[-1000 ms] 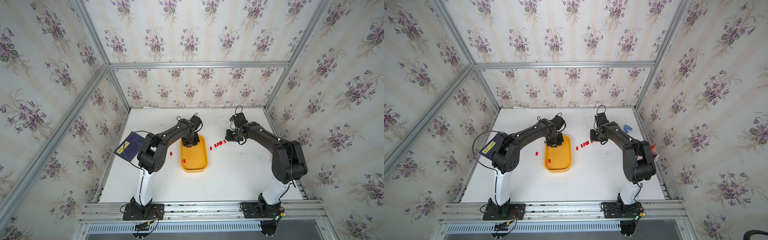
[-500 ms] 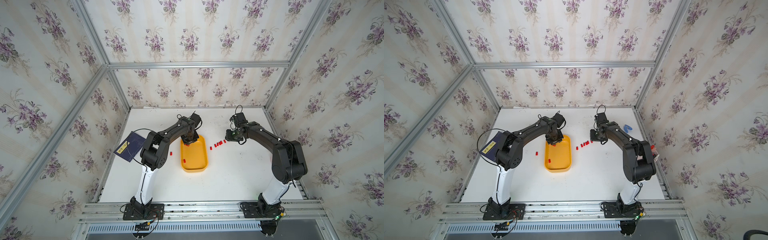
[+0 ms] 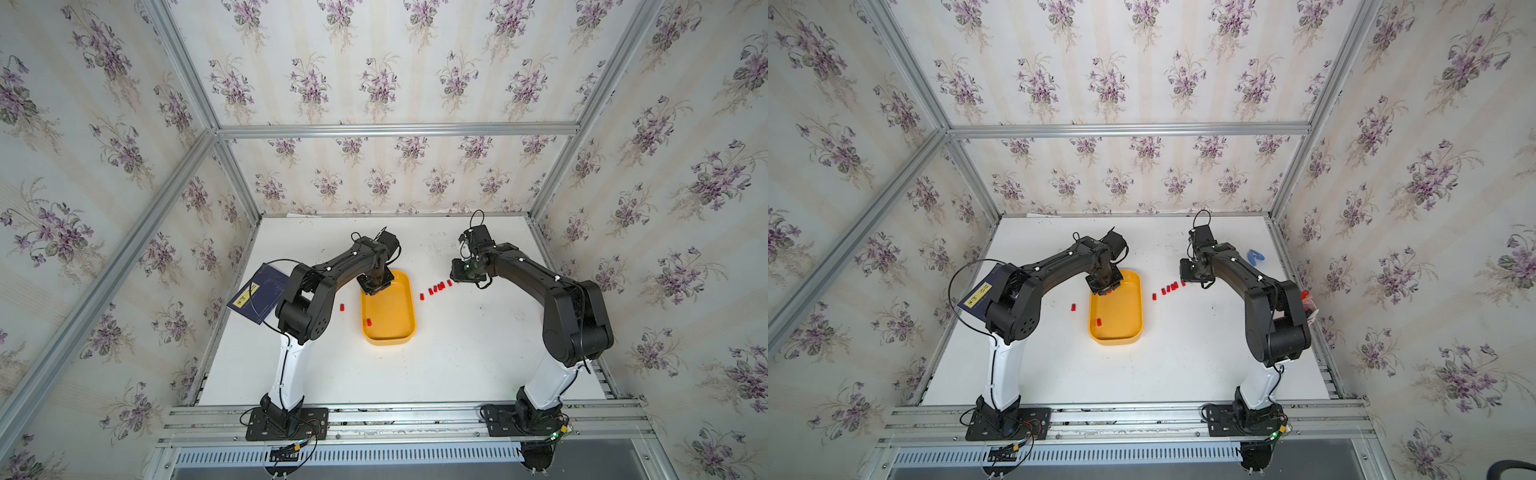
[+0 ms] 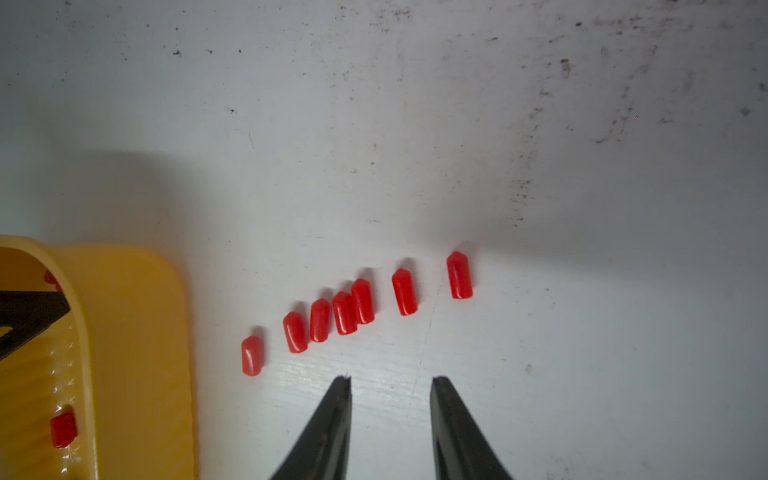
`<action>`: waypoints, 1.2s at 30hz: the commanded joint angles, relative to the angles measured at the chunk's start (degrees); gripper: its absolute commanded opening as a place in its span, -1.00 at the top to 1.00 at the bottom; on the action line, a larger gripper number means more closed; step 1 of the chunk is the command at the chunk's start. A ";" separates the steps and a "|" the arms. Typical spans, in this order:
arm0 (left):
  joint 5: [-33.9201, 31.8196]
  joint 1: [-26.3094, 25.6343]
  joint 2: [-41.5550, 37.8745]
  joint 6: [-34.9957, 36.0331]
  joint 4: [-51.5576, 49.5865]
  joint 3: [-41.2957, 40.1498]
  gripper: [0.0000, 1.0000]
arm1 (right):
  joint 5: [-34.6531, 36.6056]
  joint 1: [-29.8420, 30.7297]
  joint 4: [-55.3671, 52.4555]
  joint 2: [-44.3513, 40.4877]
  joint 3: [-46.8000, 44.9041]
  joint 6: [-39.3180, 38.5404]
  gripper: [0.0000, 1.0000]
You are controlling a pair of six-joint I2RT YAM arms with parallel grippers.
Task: Take the screw protection sleeves out of the storage box
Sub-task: Pick up the screw protection sleeve from the storage box.
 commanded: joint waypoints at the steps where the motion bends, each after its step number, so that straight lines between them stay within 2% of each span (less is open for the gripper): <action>1: -1.38 0.17 0.46 -1.09 0.37 0.43 0.33 | 0.08 0.05 -0.46 0.15 0.32 -0.61 0.26; 26: -1.13 0.79 2.60 -1.04 1.25 0.70 0.36 | 0.44 0.08 -0.28 1.10 0.04 -1.75 0.26; 36: 0.77 0.79 1.77 0.84 2.01 -1.38 0.53 | 0.61 0.08 -0.35 1.13 -0.02 -1.56 0.26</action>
